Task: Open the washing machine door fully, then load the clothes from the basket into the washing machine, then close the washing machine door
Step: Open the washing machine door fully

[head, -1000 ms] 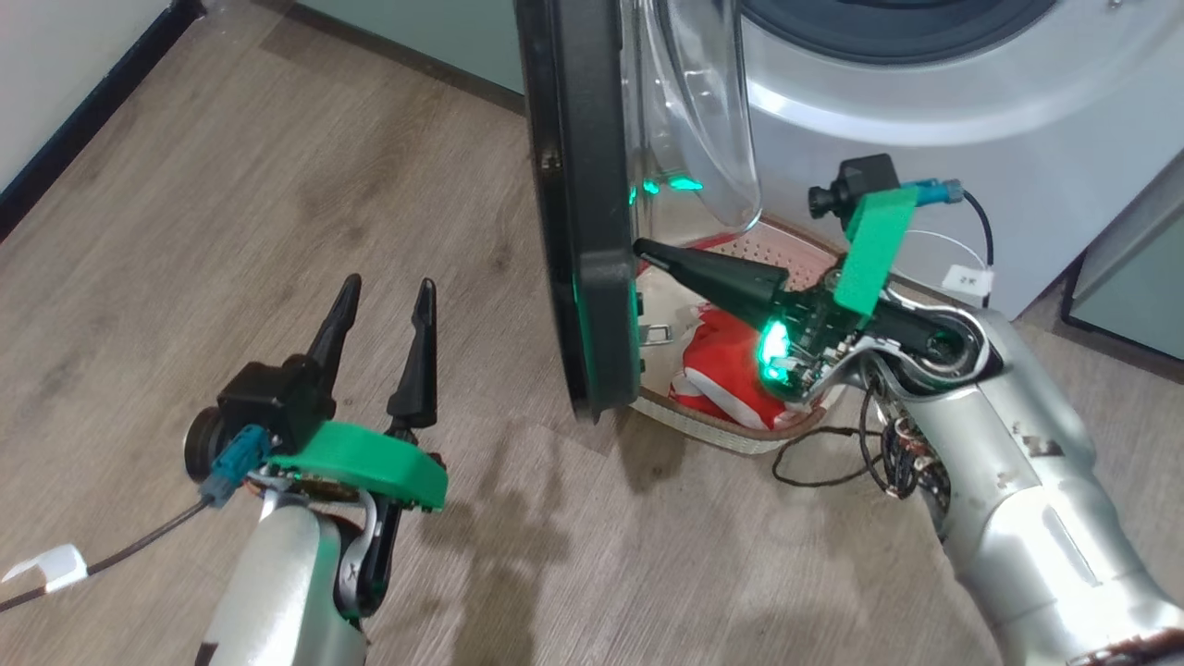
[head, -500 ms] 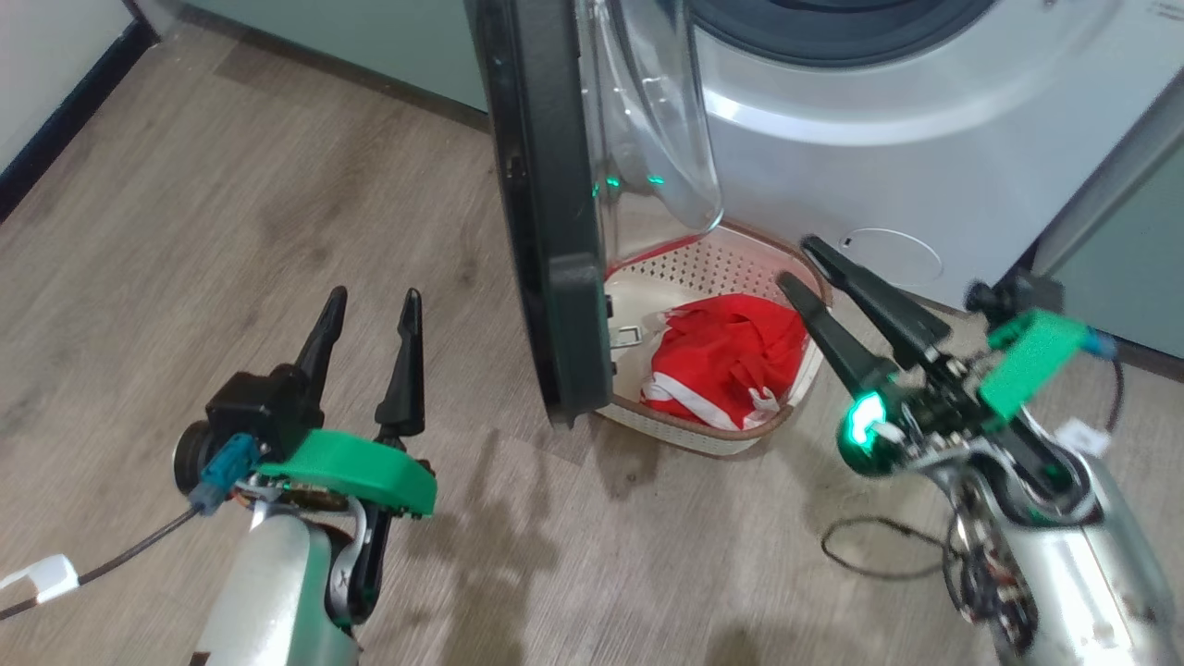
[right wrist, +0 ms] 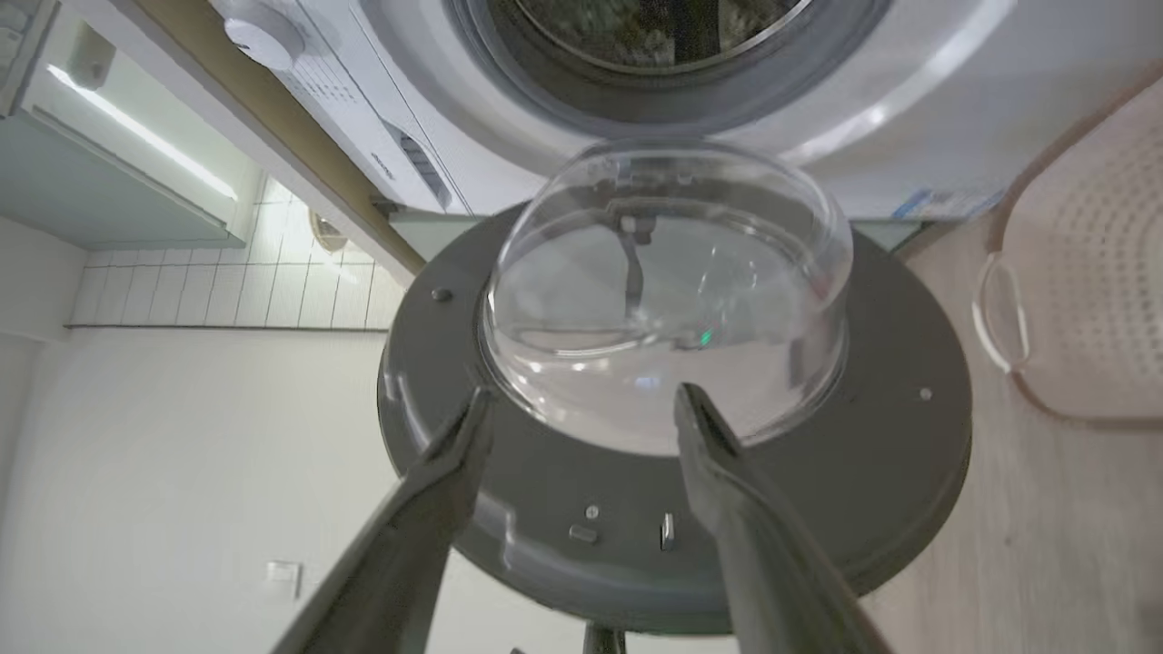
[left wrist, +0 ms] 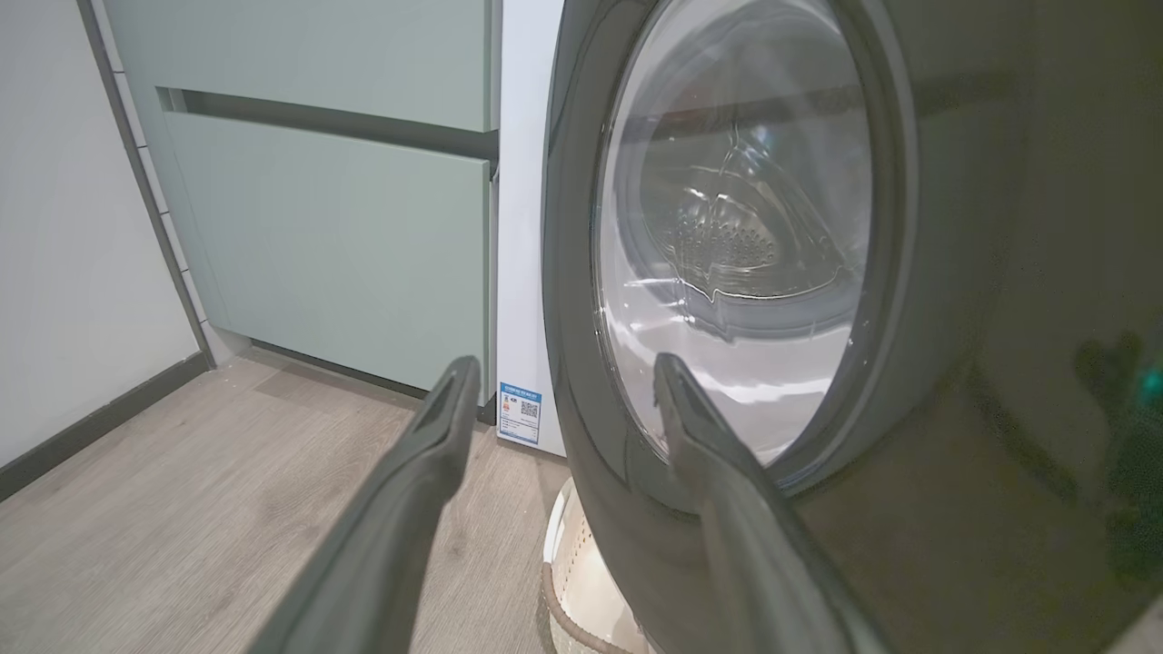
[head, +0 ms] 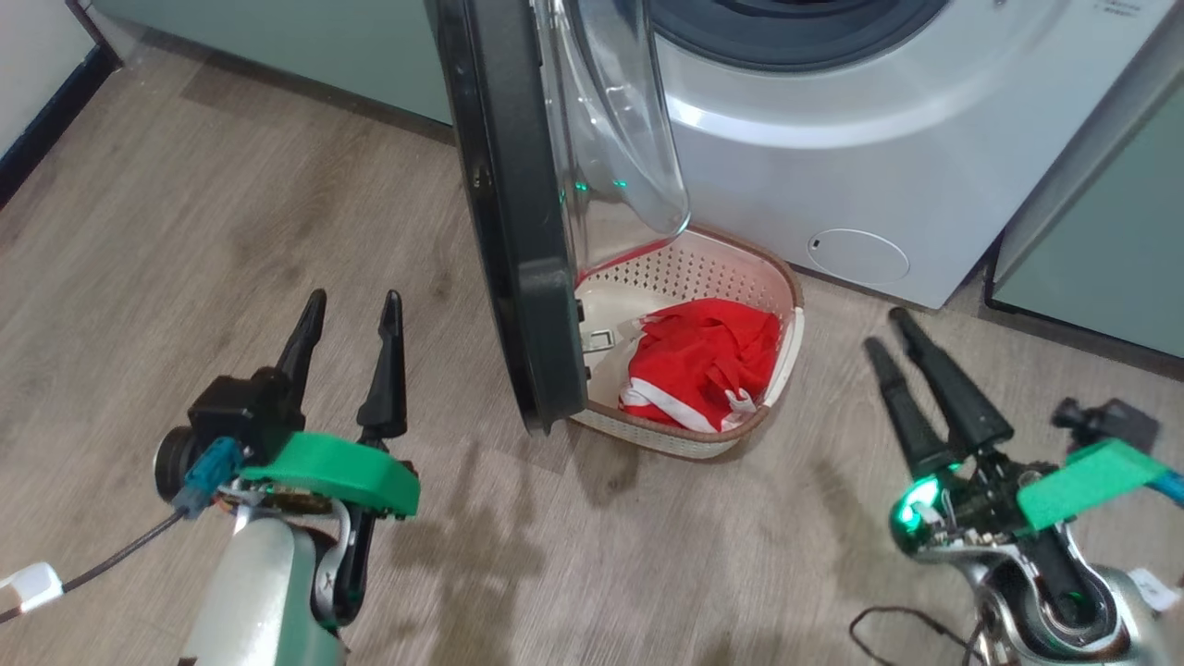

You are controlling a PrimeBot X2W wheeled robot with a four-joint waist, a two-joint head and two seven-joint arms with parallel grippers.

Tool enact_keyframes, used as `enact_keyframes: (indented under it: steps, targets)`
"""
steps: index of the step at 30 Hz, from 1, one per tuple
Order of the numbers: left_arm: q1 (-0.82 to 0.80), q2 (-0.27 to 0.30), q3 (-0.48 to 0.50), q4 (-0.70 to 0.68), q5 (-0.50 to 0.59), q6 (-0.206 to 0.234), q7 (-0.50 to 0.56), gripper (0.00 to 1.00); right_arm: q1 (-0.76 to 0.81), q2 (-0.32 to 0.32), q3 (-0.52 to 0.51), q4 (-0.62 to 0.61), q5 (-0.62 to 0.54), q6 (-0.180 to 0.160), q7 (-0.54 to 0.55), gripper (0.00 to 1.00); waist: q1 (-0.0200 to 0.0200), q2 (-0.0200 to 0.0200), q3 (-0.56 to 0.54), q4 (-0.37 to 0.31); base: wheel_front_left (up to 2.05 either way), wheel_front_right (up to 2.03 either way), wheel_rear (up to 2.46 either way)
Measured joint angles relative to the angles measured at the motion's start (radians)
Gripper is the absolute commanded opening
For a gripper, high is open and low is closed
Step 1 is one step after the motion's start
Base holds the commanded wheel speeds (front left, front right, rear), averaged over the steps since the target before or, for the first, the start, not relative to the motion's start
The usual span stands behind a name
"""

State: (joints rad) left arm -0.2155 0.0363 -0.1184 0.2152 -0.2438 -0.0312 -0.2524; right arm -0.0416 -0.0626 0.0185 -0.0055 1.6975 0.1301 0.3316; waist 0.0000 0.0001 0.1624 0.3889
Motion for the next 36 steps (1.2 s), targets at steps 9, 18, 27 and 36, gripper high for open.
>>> enact_keyframes:
  steps: [9,18,27,36]
  targets:
    - [0.014,0.000,0.013,0.007,0.009,-0.001,0.000,1.00,-0.084,-0.004,-0.003,0.005,-0.484,0.000,-0.410,1.00,0.0000,0.0000,-0.025,-0.003,0.00,0.00,0.00]
    - [0.038,0.000,0.017,0.011,0.025,-0.002,0.000,1.00,-0.142,-0.026,0.005,0.075,-1.205,0.000,-0.574,1.00,0.0000,0.0000,-0.053,0.001,0.00,0.00,0.00]
    - [0.050,0.001,0.021,0.013,0.024,-0.001,0.000,1.00,-0.113,0.001,-0.019,0.140,-1.483,0.001,-0.584,1.00,0.0000,0.0000,-0.069,0.006,0.00,0.00,0.00]
    - [0.053,0.001,0.023,0.013,0.024,0.008,0.000,1.00,-0.070,0.007,-0.013,0.195,-1.501,0.001,-0.584,1.00,0.0000,0.0000,-0.074,-0.003,0.00,0.00,0.00]
